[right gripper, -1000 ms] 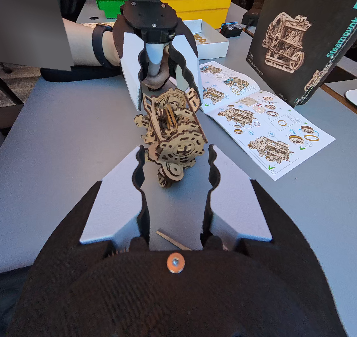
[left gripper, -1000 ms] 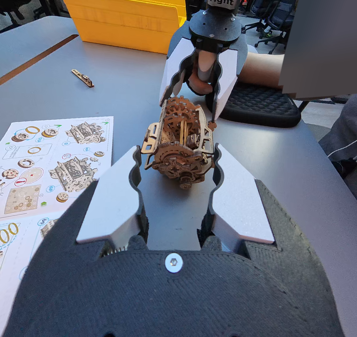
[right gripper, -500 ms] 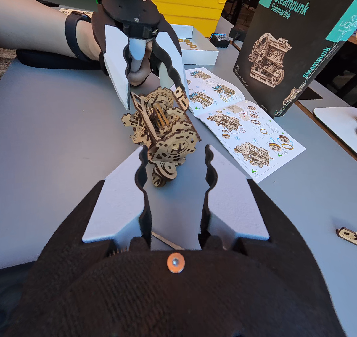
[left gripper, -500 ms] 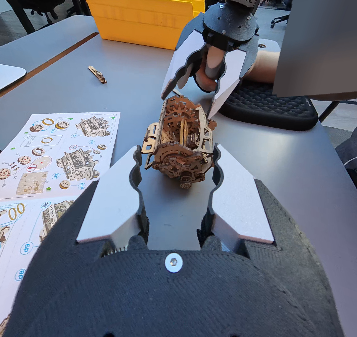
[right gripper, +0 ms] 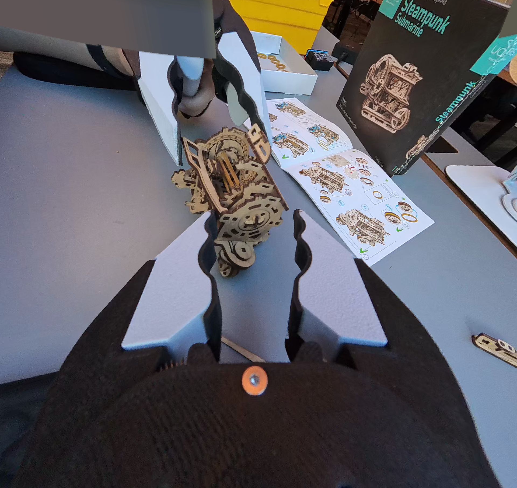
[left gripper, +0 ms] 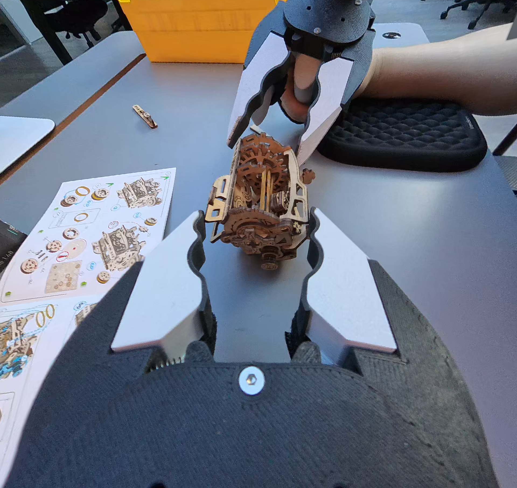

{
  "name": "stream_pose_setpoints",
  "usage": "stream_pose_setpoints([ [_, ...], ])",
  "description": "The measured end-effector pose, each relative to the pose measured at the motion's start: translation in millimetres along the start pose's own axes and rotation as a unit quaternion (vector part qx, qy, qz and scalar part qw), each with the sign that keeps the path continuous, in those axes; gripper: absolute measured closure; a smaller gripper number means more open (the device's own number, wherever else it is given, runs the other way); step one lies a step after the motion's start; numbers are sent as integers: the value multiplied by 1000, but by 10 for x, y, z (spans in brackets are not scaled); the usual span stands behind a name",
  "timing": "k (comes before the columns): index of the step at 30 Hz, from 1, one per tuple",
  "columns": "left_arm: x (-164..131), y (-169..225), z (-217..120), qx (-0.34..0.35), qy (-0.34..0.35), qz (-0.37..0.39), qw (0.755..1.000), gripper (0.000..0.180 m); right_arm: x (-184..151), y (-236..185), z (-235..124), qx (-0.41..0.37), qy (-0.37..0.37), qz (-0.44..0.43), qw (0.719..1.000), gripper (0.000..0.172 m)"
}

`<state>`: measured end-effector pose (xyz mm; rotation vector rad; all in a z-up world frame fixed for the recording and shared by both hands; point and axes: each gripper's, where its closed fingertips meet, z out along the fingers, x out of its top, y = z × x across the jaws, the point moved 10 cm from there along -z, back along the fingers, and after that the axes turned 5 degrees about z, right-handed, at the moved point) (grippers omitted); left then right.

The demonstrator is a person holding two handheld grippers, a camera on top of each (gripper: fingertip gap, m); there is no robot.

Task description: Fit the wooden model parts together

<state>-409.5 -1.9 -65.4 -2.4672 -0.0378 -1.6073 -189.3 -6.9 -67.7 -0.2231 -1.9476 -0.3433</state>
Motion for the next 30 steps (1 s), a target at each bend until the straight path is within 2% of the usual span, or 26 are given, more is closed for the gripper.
stream_pose_setpoints([
  [6, 45, -4, 7, 11, 3, -47, 999, 110, 6, 0, -9, -19, -3, -18, 1000, 120],
  [13, 84, 66, 4, 40, -16, -14, 999, 110, 82, -84, -71, -49, -19, -89, 995, 124],
  [21, 146, 120, -13, 57, -23, 15, 998, 110, 246, -352, -21, -98, -98, -233, 962, 126],
  [30, 154, 114, -30, 58, -19, 4, 998, 110, 326, -457, 80, -125, -160, -283, 937, 131],
])
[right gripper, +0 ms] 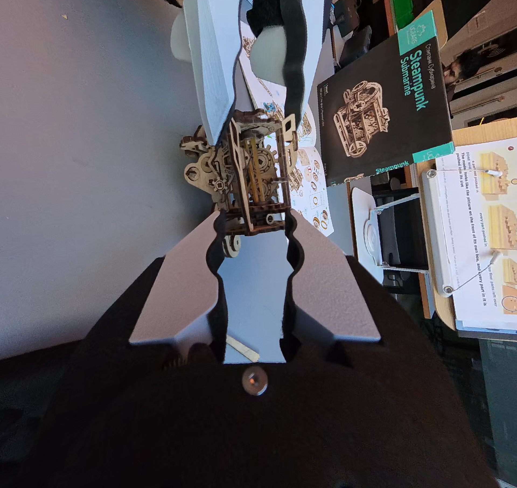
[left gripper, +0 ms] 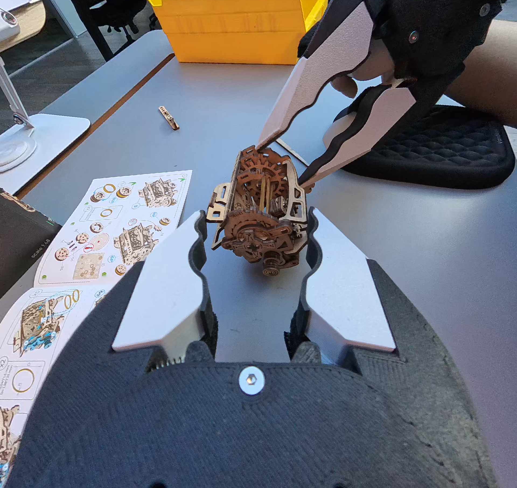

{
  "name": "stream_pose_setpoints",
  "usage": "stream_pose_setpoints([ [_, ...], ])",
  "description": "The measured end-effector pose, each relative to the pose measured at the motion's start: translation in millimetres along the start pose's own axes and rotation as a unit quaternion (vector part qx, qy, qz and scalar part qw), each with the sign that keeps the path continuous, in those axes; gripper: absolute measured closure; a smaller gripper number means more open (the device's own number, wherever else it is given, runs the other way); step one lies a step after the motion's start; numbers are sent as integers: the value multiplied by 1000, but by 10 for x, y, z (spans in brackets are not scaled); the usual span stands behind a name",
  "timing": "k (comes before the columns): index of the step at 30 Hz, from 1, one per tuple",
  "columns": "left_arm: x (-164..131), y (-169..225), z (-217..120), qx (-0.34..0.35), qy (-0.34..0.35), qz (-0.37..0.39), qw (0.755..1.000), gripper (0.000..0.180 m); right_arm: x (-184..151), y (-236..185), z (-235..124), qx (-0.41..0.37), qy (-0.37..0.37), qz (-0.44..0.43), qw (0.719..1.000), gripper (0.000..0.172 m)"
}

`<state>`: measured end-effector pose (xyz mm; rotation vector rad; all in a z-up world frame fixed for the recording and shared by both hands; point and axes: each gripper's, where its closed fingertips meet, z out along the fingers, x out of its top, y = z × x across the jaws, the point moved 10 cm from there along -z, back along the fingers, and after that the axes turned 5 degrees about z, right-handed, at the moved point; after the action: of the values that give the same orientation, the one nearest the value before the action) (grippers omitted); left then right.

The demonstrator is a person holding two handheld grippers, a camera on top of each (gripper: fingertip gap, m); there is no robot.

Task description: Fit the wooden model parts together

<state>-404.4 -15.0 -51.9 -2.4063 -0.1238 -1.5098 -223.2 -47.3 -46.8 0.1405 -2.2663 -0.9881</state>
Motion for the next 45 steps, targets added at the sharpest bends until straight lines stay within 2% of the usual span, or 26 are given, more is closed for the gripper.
stream_pose_setpoints([
  [12, -2, 0, -1, 0, -1, 0, 1000, 110, 57, 13, -10, 4, -8, -15, 1000, 138],
  [22, -6, -4, 4, 0, -2, -2, 1000, 110, 68, -7, 5, 8, -19, -30, 999, 138],
  [30, -13, -8, 14, -1, -2, -7, 1000, 110, 71, -9, 8, -1, -14, -31, 999, 147],
  [42, -25, -2, 47, 4, -9, -6, 1000, 110, 41, -5, 14, -1, -9, -20, 1000, 146],
  [45, -34, -16, 76, 15, -15, -11, 1000, 110, 10, -7, 71, -8, -14, -18, 1000, 137],
])
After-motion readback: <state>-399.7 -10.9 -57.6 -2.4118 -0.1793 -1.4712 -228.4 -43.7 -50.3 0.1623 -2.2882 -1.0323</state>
